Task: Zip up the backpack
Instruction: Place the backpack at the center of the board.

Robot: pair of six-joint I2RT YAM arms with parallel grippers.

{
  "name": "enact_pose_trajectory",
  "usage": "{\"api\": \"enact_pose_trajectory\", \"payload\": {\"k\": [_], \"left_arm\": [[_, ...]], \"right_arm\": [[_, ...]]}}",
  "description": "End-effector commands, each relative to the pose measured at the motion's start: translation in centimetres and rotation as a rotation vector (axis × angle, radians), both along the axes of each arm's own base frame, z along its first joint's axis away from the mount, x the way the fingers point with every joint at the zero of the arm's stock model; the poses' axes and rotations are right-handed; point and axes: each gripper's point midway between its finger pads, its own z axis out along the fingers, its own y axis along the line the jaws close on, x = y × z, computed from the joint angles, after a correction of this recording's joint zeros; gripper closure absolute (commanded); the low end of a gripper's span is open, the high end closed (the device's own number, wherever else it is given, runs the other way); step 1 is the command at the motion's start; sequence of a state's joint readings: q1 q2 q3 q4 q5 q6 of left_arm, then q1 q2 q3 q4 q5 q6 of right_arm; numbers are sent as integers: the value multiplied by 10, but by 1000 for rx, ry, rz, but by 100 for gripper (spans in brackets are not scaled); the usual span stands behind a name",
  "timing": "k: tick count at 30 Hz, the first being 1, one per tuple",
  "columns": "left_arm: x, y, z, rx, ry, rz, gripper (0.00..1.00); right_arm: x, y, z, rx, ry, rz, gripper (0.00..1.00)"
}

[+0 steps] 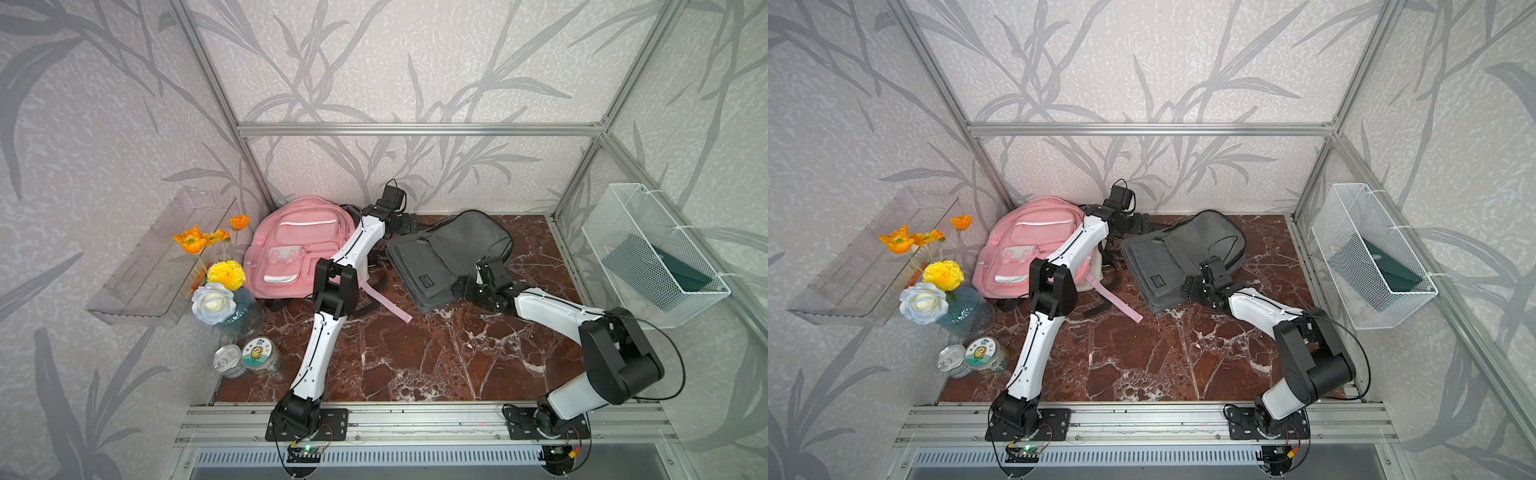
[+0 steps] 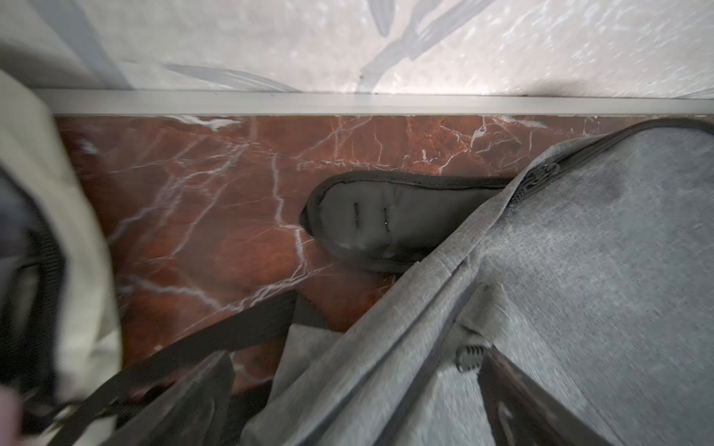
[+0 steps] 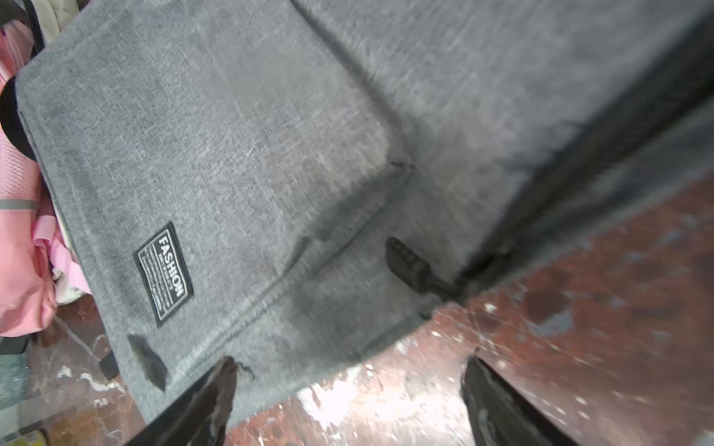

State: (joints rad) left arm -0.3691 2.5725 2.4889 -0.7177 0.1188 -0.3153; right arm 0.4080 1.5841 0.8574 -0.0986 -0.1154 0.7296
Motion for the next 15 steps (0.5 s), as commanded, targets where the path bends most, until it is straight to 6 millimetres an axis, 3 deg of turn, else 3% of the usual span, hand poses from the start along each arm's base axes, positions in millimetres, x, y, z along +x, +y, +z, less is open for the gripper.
{"api": "enact_pose_trajectory", "payload": {"k": [1,6,11,15], "left_arm": [[-9,-11,-10,-51,64,-55,1],[-23,-19,-31,-101,149,-77,13],[-58,-42,-36,-163,248,-125,34],[-90,-60,-31,-203,227,-143,40]], "right_arm": [[14,17,9,63,-20,23,11],[24,9,-7,53,25,-9,14],[30,-29,-18,73,68,-96,15],[31,-56,-20,36,101,-132,17]]}}
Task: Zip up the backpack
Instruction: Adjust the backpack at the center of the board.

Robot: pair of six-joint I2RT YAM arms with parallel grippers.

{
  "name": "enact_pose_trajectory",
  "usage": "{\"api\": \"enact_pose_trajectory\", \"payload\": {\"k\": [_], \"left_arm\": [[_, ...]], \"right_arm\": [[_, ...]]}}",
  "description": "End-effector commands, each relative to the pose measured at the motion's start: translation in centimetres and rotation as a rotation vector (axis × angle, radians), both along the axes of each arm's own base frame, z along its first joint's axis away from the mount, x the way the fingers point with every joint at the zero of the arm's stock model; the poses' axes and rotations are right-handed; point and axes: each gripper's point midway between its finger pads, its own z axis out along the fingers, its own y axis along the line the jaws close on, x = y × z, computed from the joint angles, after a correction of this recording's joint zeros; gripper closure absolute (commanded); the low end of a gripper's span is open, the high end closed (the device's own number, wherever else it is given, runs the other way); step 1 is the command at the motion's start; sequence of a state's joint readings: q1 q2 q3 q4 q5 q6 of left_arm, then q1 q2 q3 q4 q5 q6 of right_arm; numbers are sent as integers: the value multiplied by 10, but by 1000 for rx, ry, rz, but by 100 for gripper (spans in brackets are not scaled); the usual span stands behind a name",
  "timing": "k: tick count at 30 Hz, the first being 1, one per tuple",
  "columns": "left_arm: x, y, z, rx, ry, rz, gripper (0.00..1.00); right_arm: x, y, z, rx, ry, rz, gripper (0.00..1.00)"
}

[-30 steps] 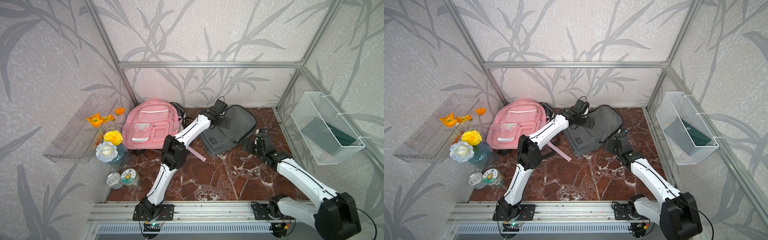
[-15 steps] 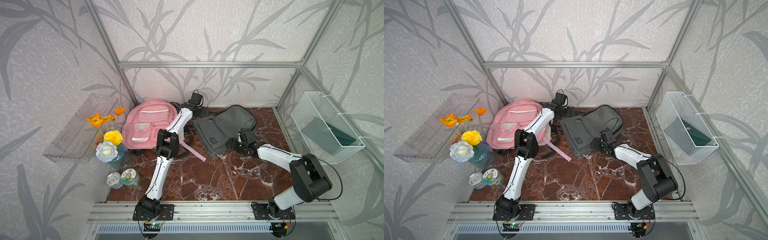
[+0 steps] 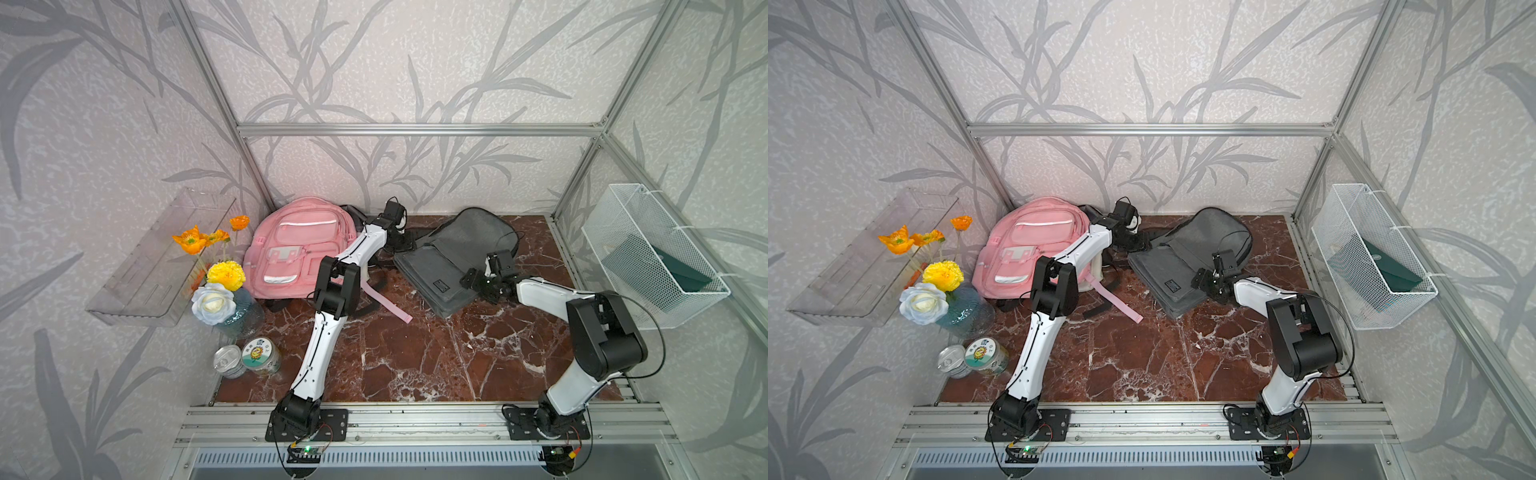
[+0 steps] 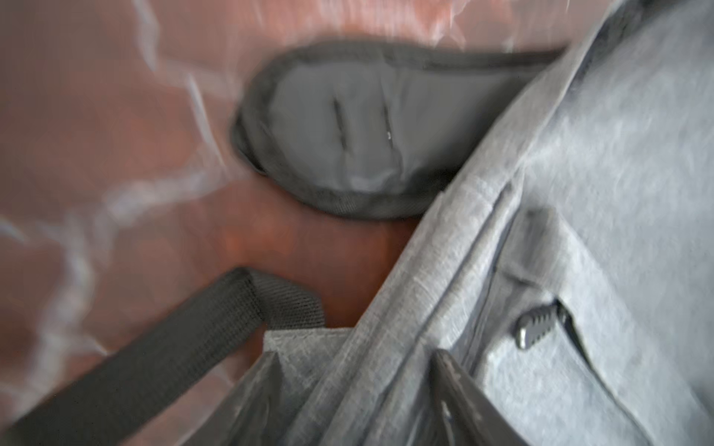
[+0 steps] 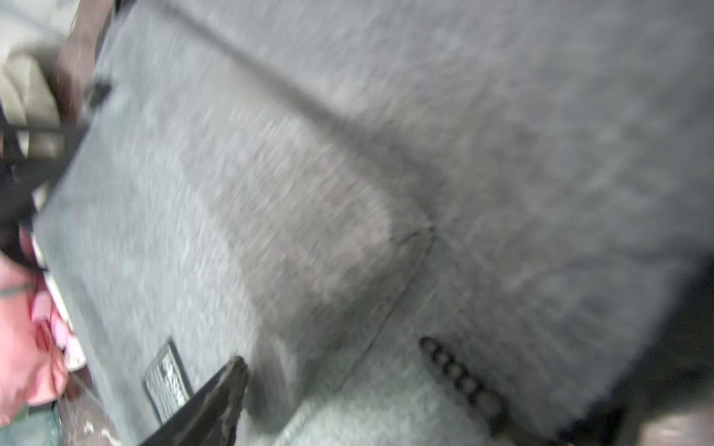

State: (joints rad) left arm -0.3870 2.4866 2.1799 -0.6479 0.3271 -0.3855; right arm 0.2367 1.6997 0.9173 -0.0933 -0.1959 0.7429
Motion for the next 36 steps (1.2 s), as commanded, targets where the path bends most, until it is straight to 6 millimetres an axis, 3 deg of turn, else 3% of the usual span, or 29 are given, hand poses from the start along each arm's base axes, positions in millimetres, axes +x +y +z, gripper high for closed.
{"api": "enact_pose_trajectory", "payload": {"k": [1,7,12,14,18,21,23,24,25,26,32,33,36], "left_arm": [[-40,-36,26,-88,-14,-49,41],[-100,-57,43,-175,-49,-59,45],[-156,-75,32,-248,-4,-76,47],[-171,-76,26,-299,21,-55,50],[-188,-75,40,-414,-23,-41,49],[-187,-63,51,-361,-66,-35,38],[-175,-52,54,-282,-91,-11,32],[-168,-49,55,-267,-97,-6,31],[-160,-47,55,-260,-99,1,31],[-153,-46,53,-259,-94,3,31],[-124,-42,34,-232,-52,4,33],[-124,-44,32,-225,-45,-5,33],[-124,-54,30,-239,-6,-34,34]], "right_arm": [[-4,-16,2,-44,35,-2,17],[-12,-47,24,-213,22,-45,17],[-19,-60,44,-322,12,-1,16],[-23,-67,54,-367,11,1,16],[-32,-76,69,-439,10,10,16],[-42,-79,75,-499,26,20,16],[-50,-76,74,-502,33,37,14],[-54,-75,73,-500,35,38,13],[-59,-77,72,-500,48,32,3],[-64,-78,70,-501,57,27,1],[-83,-92,72,-553,79,18,1],[-85,-86,74,-528,67,39,0],[-89,-44,76,-360,-15,168,3]]}}
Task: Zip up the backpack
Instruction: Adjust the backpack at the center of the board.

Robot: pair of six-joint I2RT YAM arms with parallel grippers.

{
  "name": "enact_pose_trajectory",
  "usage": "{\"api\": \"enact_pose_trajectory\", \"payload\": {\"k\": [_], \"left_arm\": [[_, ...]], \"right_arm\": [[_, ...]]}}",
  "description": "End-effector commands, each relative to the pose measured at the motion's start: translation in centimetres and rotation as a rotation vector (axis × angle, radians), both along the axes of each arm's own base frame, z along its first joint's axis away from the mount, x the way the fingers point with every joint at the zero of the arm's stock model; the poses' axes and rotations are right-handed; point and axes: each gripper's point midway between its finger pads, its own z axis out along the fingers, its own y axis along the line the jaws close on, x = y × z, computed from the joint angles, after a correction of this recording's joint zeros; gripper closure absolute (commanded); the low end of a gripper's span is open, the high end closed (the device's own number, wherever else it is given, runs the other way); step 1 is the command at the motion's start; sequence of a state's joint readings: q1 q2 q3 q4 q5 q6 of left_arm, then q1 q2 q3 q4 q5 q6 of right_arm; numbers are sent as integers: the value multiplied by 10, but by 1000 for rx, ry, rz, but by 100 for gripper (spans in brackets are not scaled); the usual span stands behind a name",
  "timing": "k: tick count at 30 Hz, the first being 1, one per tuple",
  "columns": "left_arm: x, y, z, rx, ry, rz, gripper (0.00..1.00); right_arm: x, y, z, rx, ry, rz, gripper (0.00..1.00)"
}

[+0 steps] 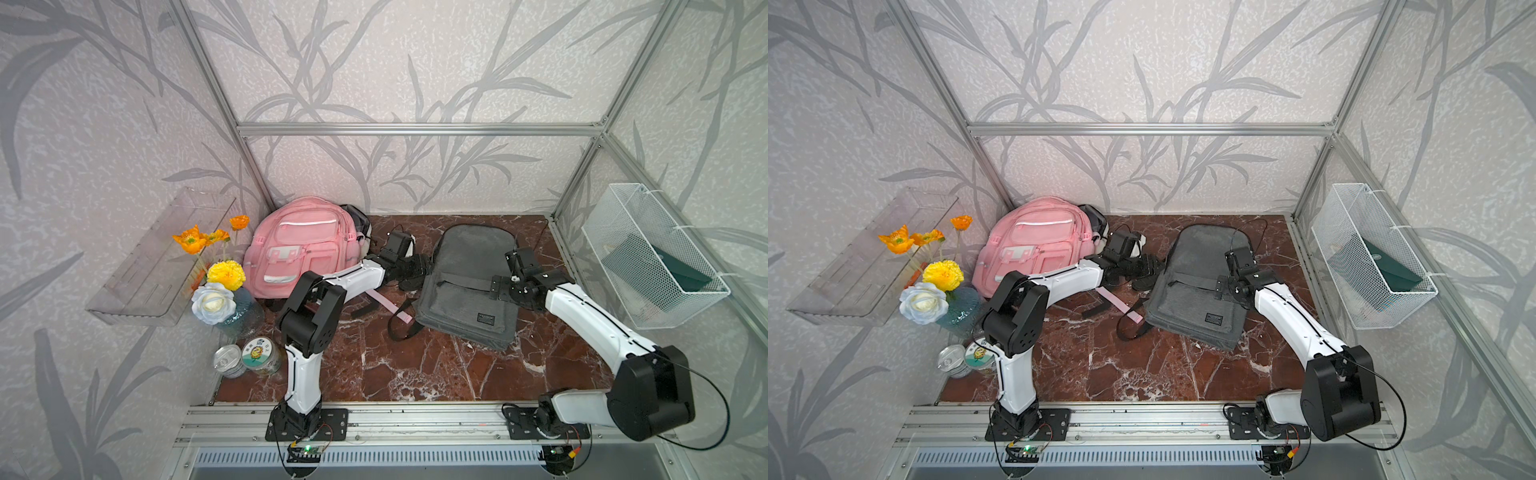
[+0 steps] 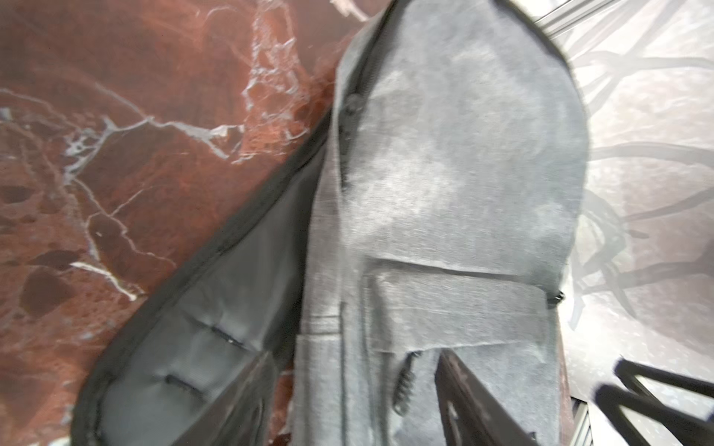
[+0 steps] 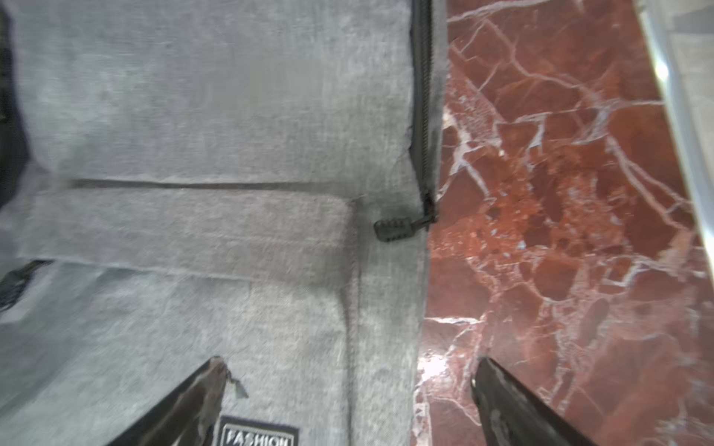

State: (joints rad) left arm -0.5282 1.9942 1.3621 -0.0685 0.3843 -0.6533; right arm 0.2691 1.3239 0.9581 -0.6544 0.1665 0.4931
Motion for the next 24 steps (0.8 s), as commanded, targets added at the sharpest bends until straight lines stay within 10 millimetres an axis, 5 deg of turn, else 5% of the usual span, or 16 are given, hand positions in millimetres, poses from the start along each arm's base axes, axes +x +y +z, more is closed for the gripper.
{"api": "enact_pose_trajectory", "payload": {"k": [1,4,8,16,24], "left_arm": [[-14,-13,-10,14,55,-80,34],[-20,-24,-13,10,61,-110,37],[-38,-37,-25,7,106,-147,46],[-82,-35,-41,-68,164,-142,62],[-114,-58,-13,-123,103,-182,77]], "right_arm": [[-15,42,2,114,-21,147,3],[-25,71,-4,103,-33,215,3],[-22,82,-33,170,-9,181,4],[9,43,-70,190,108,46,5],[29,53,-42,148,52,105,8]]}}
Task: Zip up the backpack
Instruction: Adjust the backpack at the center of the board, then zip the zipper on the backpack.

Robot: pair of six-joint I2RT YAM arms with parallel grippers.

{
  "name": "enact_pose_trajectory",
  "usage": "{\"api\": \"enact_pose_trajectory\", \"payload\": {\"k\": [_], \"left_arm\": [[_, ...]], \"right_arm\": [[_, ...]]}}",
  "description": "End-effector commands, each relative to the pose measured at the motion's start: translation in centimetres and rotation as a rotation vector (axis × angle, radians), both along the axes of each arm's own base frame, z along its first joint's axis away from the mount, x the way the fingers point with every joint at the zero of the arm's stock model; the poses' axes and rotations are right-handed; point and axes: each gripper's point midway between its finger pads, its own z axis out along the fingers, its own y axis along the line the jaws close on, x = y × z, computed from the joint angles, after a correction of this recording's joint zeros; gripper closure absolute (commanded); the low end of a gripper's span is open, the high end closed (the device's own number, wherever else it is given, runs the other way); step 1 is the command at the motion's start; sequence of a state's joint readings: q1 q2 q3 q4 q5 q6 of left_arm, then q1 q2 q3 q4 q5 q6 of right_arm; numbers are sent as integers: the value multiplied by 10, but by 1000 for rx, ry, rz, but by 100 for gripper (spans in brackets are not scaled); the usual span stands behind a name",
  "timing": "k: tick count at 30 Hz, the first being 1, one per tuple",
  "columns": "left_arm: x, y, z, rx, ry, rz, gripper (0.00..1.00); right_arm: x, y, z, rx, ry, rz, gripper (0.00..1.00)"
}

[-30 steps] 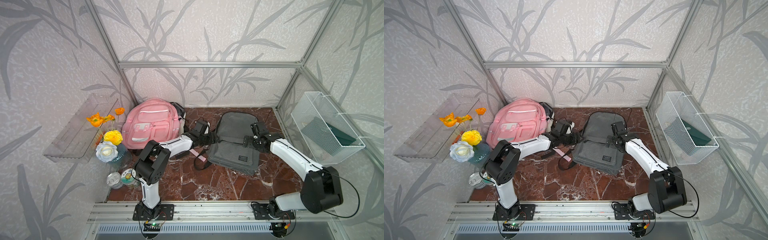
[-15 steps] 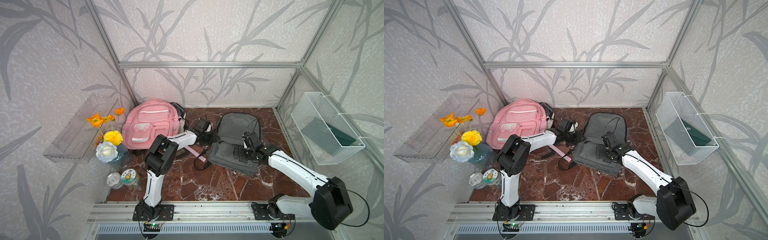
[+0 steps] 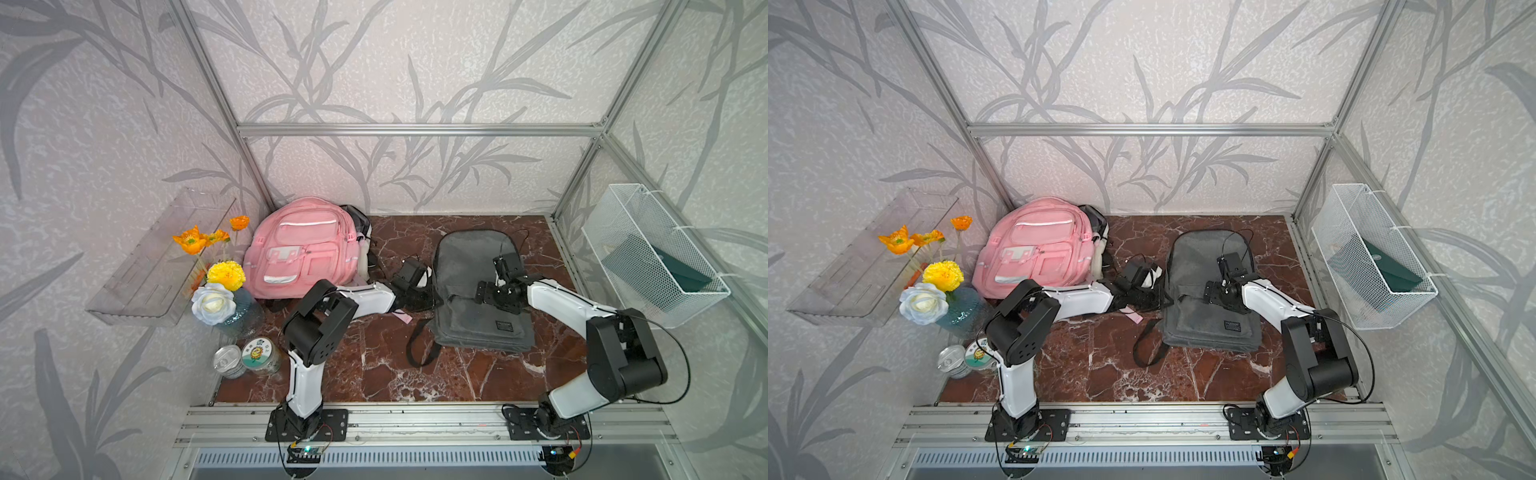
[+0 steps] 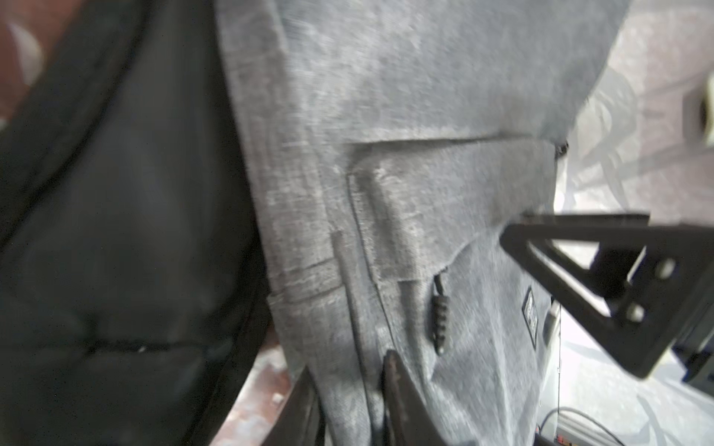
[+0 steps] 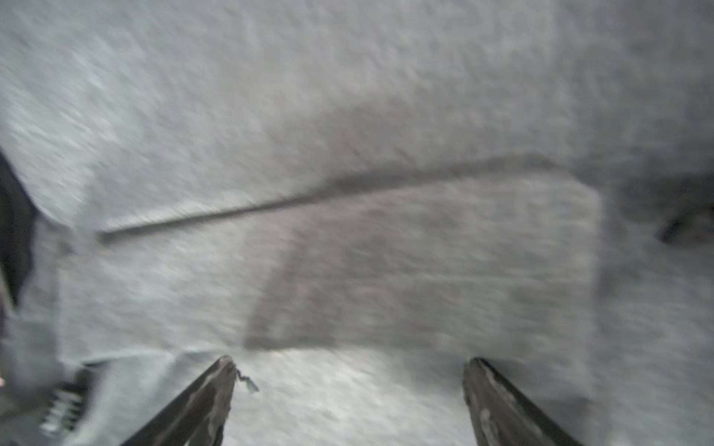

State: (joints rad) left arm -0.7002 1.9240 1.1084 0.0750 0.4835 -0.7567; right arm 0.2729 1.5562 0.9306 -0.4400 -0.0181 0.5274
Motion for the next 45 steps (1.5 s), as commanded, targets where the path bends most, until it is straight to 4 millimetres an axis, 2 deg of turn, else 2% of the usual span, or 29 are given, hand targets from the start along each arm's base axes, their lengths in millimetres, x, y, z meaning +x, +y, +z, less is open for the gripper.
{"api": "enact_pose_trajectory", "payload": {"k": [1,4,7,12,15,18,26,31,32,33,39,45], "left_arm": [[-4,-5,23,-50,-43,9,77],[1,2,21,-36,-67,34,77],[3,-4,18,-85,-34,14,82],[4,-7,14,-146,-15,31,84],[4,-6,12,-141,-19,39,84],[2,-4,9,-128,-15,35,85],[0,-3,5,-121,-10,34,85],[1,-3,6,-116,-15,33,86],[1,-3,4,-112,-13,35,86],[0,-3,4,-111,-13,34,86],[1,0,3,-97,-18,40,87],[2,2,2,-89,-21,49,88]], "right_arm": [[3,18,29,-28,-58,73,8],[-2,43,52,-74,-113,157,10],[-7,65,58,-29,-116,199,16],[-12,92,43,55,-71,236,33],[-12,100,31,56,-37,251,43],[-9,102,21,55,-21,247,52],[-3,112,11,65,-1,258,59],[-3,111,6,48,11,258,74],[-5,110,-6,33,40,257,76],[-5,109,-7,25,43,254,78],[-8,98,-9,-28,48,239,81],[-9,98,-12,-25,56,246,90]]}}
